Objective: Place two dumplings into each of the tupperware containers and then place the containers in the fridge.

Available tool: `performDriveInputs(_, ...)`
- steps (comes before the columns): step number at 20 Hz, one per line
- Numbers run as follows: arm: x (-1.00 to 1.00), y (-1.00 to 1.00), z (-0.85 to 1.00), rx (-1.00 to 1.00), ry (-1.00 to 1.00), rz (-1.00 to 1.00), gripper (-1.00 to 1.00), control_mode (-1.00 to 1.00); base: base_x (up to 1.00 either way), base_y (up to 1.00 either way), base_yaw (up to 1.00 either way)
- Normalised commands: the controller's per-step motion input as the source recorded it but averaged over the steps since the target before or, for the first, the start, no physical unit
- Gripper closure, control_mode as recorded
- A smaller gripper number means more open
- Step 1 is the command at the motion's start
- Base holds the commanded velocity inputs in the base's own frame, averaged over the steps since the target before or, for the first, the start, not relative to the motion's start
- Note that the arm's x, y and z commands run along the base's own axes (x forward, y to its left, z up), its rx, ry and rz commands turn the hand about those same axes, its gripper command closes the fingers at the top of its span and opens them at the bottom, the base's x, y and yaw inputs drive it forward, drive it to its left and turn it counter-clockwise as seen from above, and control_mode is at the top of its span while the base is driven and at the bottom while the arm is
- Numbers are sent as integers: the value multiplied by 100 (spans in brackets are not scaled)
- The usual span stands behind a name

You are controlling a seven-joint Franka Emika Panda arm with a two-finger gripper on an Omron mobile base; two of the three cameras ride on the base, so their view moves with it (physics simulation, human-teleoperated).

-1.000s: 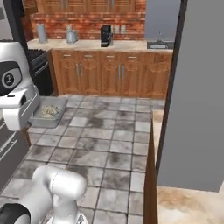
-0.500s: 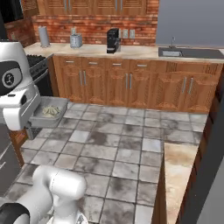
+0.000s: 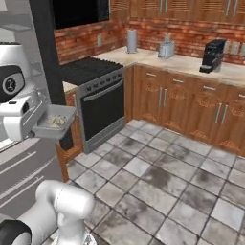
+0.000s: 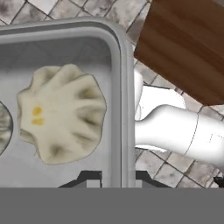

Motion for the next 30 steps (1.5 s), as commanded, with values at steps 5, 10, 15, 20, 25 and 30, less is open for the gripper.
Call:
performDriveInputs(5, 0, 0, 0, 0, 0, 0, 100, 100, 100, -40, 69)
performDriveInputs(10, 0, 0, 0, 0, 0, 0, 100, 100, 40, -28, 83)
performDriveInputs(15, 0, 0, 0, 0, 0, 0, 100, 100, -44, 0, 45)
performDriveInputs(20, 0, 0, 0, 0, 0, 0, 100, 100, -3, -1, 56)
performDriveInputs(25, 0, 0, 0, 0, 0, 0, 100, 100, 24, 0, 59)
performDriveInputs(30, 0, 0, 0, 0, 0, 0, 100, 100, 69, 1, 21)
